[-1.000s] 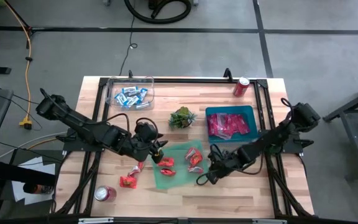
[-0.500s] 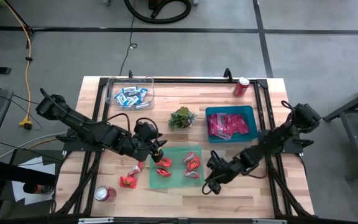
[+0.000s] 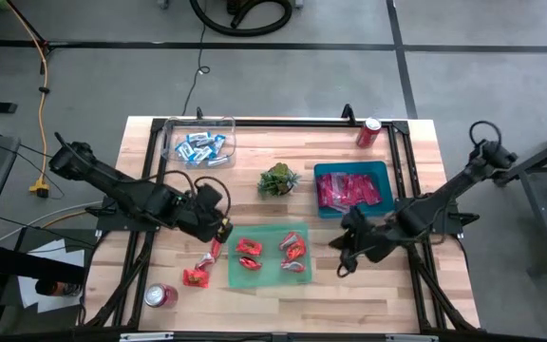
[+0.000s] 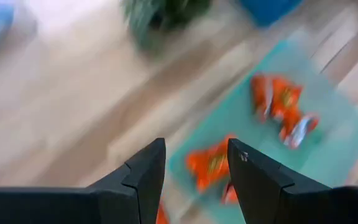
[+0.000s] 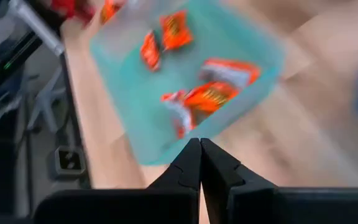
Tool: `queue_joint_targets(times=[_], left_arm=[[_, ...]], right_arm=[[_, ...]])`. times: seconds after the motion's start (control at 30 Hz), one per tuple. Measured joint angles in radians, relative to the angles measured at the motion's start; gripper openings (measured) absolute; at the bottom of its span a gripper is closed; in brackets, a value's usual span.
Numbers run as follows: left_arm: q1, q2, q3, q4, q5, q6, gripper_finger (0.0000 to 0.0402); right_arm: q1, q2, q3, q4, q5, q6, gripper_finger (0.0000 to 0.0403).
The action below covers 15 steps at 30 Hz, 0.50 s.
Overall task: Sort candy
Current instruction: Put the orange candy into the green transparent bin
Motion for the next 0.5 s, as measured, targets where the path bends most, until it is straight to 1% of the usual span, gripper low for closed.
queue_joint_targets(times=[0.1,0.2,0.33,0.5], left_arm=[[-0.032,0.021,-0.02,-0.014,0.095,-0.073,0.0161],[-0.095,0.046,-0.055,0.019,0.151,-0.147,0.0161],[-0.206,0.099,-0.083,0.018,0.189,-0.256,0.0161],[-0.306,0.155,-0.12,0.018,0.319,-0.342,0.0161]], right_arm=[[0.0,-0.062,0.0,-0.079,0.063,0.017,0.0],[0.0,-0.092,0.0,-0.124,0.098,0.018,0.0],[0.0,-0.095,0.0,-0.144,0.105,0.018,0.0],[0.0,-0.09,0.0,-0.167,0.105,0.013,0.0]])
